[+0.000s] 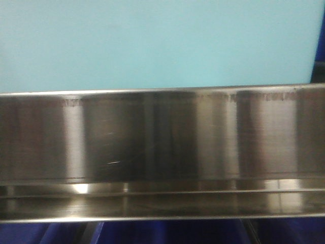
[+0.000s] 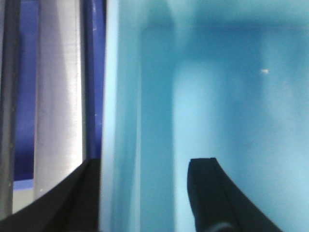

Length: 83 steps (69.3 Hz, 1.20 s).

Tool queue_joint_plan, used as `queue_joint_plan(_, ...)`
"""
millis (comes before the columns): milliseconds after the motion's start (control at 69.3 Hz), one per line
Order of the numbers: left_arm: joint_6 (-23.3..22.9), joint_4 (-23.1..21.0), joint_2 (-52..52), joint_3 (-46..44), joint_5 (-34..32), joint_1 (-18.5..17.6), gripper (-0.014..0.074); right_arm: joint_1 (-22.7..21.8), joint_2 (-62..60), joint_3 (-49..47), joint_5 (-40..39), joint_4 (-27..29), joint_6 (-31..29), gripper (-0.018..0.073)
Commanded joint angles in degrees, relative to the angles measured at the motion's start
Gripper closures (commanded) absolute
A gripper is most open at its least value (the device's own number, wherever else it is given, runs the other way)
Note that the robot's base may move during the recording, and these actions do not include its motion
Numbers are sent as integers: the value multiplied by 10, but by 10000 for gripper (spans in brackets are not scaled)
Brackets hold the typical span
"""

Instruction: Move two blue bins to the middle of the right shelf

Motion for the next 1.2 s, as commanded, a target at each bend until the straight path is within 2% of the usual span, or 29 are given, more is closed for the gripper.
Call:
queue_joint_plan(0, 1, -6, -12, -13, -3, -1, 323, -4, -1, 2, -6, -14, 2, 721)
queue_joint_plan(375, 1, 8, -14, -13, -3, -1, 323, -4, -1, 2, -6, -14, 2, 721)
queue_joint_plan(577, 1, -7, -14, -12, -3, -1, 351, -4, -1, 2, -6, -14, 2, 721)
queue_joint_plan(722, 1, -28, -14, 7, -3, -1, 406, -4, -1, 2, -6, -14, 2, 721)
queue_joint_plan(924, 1, -30, -14, 11, -3, -1, 465, -4, -1, 2, -6, -14, 2, 721)
queue_joint_plan(996, 1, -30, -14, 11, -3, -1, 518, -4, -1, 2, -6, -14, 2, 721)
queue_joint_plan(1140, 1, -30, -14, 11, -3, -1, 706, -4, -1, 2, -6, -14, 2, 721)
queue_joint_plan(1183, 1, -30, -14, 11, -3, -1, 707, -4, -1, 2, -6, -14, 2, 721)
